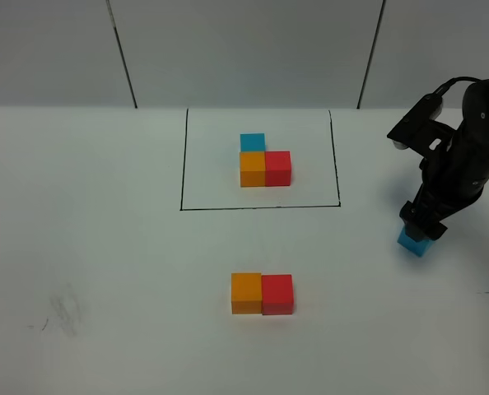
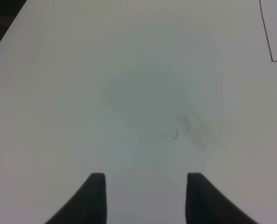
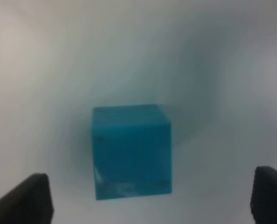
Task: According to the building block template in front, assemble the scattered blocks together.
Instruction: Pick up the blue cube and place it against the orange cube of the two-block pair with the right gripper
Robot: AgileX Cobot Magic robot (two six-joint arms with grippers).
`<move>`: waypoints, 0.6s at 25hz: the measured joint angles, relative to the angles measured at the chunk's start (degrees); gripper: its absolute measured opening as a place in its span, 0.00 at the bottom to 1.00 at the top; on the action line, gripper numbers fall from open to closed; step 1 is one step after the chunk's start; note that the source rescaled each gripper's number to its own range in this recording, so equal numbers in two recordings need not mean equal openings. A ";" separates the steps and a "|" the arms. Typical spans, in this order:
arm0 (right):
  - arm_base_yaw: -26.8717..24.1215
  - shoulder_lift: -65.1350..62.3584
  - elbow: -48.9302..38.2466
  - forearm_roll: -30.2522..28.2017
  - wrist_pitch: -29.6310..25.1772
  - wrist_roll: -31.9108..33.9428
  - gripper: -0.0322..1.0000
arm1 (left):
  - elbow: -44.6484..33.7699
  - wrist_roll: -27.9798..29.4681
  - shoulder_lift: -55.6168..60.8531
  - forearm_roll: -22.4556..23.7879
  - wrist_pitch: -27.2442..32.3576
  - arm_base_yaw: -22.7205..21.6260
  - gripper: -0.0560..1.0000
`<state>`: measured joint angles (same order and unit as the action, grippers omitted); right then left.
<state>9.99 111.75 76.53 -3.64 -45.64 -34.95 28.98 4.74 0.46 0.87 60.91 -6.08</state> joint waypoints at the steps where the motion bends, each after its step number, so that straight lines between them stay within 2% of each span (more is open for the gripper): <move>1: 0.00 0.45 0.00 0.26 0.00 -0.05 0.74 | 0.00 0.00 0.00 0.00 0.00 0.00 0.05; 15: 0.00 4.81 0.06 2.07 2.95 -1.96 0.74 | 0.00 0.00 0.00 0.00 0.00 0.00 0.05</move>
<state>9.99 116.56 76.59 -1.57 -42.69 -36.91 28.98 4.74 0.46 0.87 60.91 -6.08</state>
